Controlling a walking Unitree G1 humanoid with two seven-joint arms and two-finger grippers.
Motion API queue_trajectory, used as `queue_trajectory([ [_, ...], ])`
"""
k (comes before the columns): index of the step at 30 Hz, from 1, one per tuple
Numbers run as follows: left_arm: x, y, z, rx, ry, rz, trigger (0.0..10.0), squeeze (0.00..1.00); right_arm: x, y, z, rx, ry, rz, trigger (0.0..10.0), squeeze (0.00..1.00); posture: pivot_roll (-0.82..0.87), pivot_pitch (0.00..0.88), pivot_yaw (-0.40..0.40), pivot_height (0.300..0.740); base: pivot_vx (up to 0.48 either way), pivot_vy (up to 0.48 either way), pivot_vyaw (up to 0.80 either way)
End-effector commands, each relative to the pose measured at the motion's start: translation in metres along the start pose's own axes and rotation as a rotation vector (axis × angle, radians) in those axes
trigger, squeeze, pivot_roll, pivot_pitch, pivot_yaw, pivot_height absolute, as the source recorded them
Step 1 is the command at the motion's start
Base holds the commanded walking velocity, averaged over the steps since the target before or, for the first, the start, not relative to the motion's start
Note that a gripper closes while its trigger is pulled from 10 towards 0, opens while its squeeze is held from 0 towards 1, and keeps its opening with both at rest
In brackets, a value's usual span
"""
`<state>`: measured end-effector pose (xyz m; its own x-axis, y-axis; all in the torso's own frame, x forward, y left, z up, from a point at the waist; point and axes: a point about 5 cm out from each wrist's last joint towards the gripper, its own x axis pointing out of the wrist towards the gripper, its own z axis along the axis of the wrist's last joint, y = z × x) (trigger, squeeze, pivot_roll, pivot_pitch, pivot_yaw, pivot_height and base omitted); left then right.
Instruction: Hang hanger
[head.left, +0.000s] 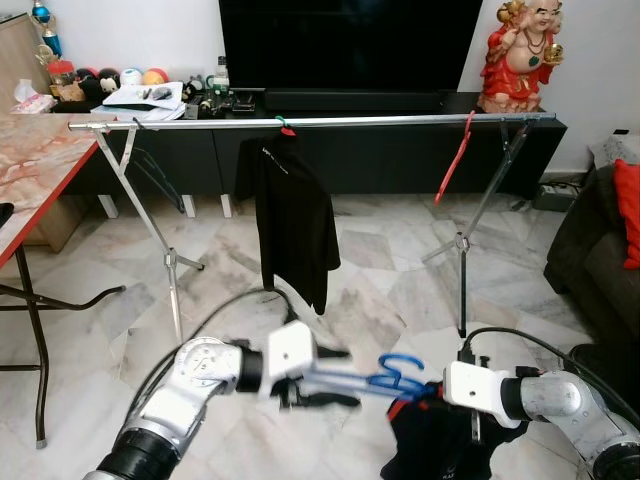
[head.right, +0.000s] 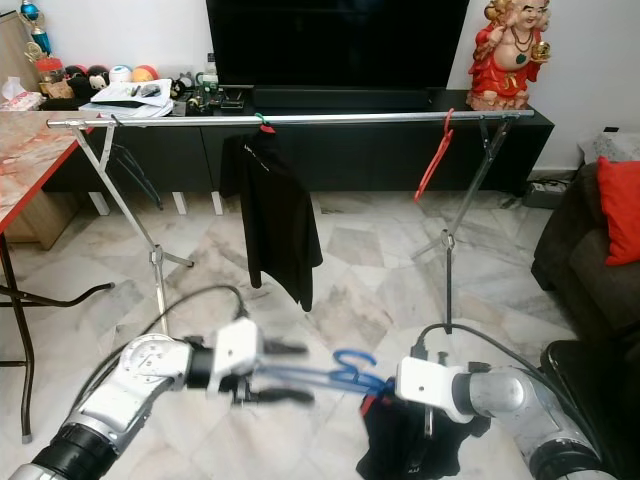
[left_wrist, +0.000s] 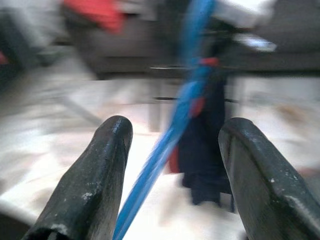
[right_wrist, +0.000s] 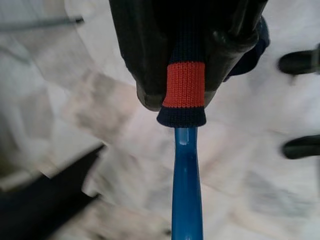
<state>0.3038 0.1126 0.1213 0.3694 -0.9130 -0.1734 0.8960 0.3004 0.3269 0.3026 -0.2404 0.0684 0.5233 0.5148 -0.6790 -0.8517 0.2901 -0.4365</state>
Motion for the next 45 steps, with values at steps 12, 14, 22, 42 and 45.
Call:
queue_trajectory([
  [12,-0.049,0.013,-0.052,-0.216,0.100,0.676,10.0,0.00,-0.014,-0.023,0.007,0.082,-0.070,-0.280,0.0,0.00,0.00,0.078,-0.018,0.740,0.000,0.000,0.00],
  [14,-0.050,0.009,-0.059,-0.261,0.127,0.692,10.0,0.00,-0.016,-0.026,0.009,0.085,-0.079,-0.297,0.0,0.00,0.00,0.078,-0.018,0.740,0.000,0.000,0.00],
  [22,-0.053,-0.012,-0.094,-0.484,0.234,0.745,10.0,0.00,-0.026,-0.041,0.025,0.030,-0.119,-0.332,0.0,0.00,-0.01,0.083,-0.011,0.740,0.000,0.000,0.00],
  [42,0.007,-0.039,-0.087,-0.639,0.069,0.419,10.0,0.00,-0.062,-0.041,0.105,-0.070,-0.494,-0.109,0.0,0.00,-0.03,0.084,-0.012,0.740,0.000,0.000,0.00],
  [45,0.012,-0.036,-0.083,-0.630,0.033,0.410,10.0,0.00,-0.069,-0.037,0.122,-0.084,-0.563,-0.065,0.0,0.00,-0.04,0.080,-0.014,0.740,0.000,0.000,0.00],
])
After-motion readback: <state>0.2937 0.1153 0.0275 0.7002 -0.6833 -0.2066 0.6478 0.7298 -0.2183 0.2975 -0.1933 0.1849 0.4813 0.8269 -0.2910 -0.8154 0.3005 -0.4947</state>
